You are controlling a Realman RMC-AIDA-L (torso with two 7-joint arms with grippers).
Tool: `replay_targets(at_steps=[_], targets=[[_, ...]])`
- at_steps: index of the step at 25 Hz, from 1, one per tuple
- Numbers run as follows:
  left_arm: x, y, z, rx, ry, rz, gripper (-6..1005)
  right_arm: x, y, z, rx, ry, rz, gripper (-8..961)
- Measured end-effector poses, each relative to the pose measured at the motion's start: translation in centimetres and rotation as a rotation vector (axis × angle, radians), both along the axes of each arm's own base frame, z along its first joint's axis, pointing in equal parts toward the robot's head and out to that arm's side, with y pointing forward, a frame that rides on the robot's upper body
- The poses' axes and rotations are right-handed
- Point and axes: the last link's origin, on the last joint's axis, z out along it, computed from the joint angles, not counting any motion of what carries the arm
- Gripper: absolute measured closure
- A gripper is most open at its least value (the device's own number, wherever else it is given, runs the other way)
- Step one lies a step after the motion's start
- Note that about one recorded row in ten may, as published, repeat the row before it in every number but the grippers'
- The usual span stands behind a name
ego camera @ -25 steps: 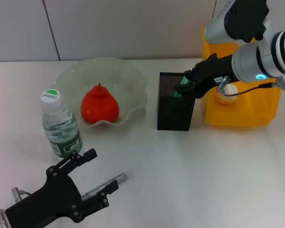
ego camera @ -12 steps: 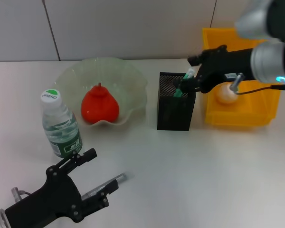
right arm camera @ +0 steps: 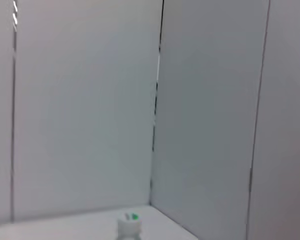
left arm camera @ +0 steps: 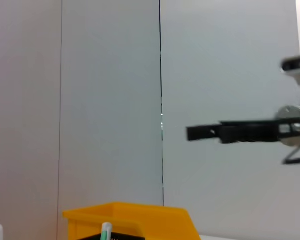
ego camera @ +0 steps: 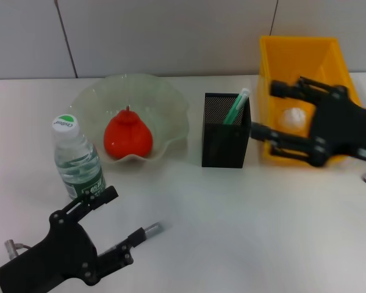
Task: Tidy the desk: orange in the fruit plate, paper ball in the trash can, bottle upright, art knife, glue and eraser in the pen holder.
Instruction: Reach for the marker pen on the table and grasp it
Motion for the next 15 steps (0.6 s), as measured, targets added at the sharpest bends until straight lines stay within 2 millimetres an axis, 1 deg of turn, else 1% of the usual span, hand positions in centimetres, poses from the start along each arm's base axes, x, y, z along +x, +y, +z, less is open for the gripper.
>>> replay_targets(at_steps=[4,7,8,9,12,15], targets=[[0.1,0.3,0.4,-0.016,-0.011,-0.004,175,3.4,-1.4,0.0,-0.06,0.067,-0.047,198],[0.4,0.7,0.8,-0.04,-0.015,-0.017,178,6.0,-2.5,-0.7,-0.052,0.08,-0.043,185],[0.5,0.9,1.0,-0.045,-0.014,-0.022,179,7.2,-3.0,-1.2,-0.045,0.093,-0.047,184],[0.6,1.1,1.1,-0.066,-0.015,-0.024,180,7.2,-3.0,-1.2,-0.045,0.093,-0.047,184],[1.1,2.1,1.4,-0.125,0.001,-0.021,183,8.6,-3.5,-2.2,-0.059,0.097,-0.071,183],[1.6,3.0,1.7,-0.17,0.048,-0.018,186,9.3,-4.1,-2.9,-0.097,0.058,-0.074,183]])
